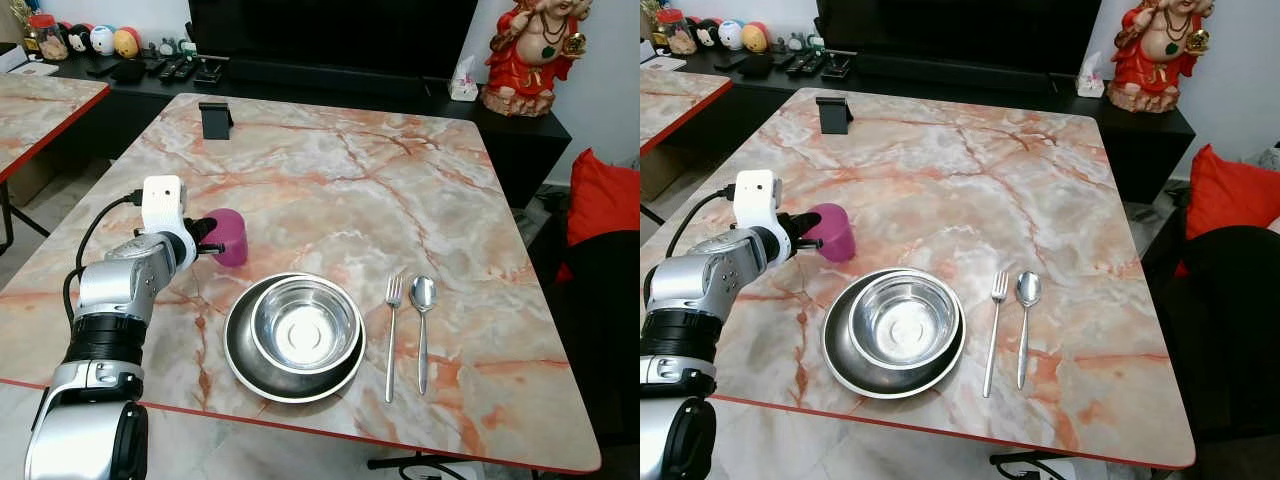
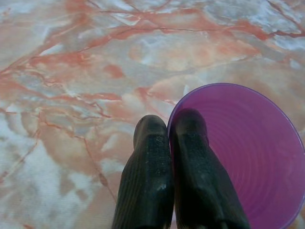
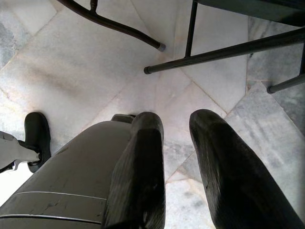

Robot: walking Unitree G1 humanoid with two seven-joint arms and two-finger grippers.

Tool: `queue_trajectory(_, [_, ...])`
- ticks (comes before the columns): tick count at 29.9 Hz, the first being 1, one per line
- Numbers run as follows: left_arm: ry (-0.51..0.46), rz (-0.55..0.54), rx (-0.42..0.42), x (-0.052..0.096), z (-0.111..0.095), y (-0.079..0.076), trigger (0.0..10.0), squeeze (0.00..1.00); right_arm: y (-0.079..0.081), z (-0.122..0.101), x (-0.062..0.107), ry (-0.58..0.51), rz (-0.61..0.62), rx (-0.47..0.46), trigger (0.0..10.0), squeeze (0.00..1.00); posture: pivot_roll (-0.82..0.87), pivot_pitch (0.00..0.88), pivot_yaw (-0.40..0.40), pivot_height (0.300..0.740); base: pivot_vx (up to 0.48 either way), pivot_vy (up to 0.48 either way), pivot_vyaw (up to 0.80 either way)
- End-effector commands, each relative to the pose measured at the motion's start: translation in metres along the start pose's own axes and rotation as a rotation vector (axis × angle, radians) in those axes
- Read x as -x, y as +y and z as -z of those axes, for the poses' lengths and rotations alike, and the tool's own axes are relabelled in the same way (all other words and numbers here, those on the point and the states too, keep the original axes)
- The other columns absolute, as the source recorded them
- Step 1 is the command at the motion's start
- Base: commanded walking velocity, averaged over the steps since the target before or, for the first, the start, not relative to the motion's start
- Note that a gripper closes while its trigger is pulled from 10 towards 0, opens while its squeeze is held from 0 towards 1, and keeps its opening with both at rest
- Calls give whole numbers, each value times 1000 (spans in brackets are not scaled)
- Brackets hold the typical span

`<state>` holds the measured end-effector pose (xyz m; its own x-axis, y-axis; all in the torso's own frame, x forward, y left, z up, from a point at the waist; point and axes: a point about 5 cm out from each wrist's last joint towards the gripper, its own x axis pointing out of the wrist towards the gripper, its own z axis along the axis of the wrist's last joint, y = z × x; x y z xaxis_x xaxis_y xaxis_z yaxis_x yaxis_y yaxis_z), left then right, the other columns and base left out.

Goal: Setting the table

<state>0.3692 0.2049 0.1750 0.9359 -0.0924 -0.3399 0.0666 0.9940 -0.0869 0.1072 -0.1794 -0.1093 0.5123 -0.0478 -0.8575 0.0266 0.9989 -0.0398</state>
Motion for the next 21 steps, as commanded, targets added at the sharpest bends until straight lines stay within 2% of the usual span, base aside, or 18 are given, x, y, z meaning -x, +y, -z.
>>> queue_trajectory(1, [12,14,-9,-2,-3,-5,10000,0,-2,3,1,17,4,3,10000,0,87,0,-57,740,0,0,0])
queue_trajectory(20, [40,64,-53,-1,4,-14,10000,0,-2,4,1,24,10,7,10000,0,89,0,-58,740,0,0,0])
queue_trajectory(21, [39,66,-55,-1,3,-15,10000,486,-2,4,1,24,10,8,10000,0,89,0,-58,740,0,0,0])
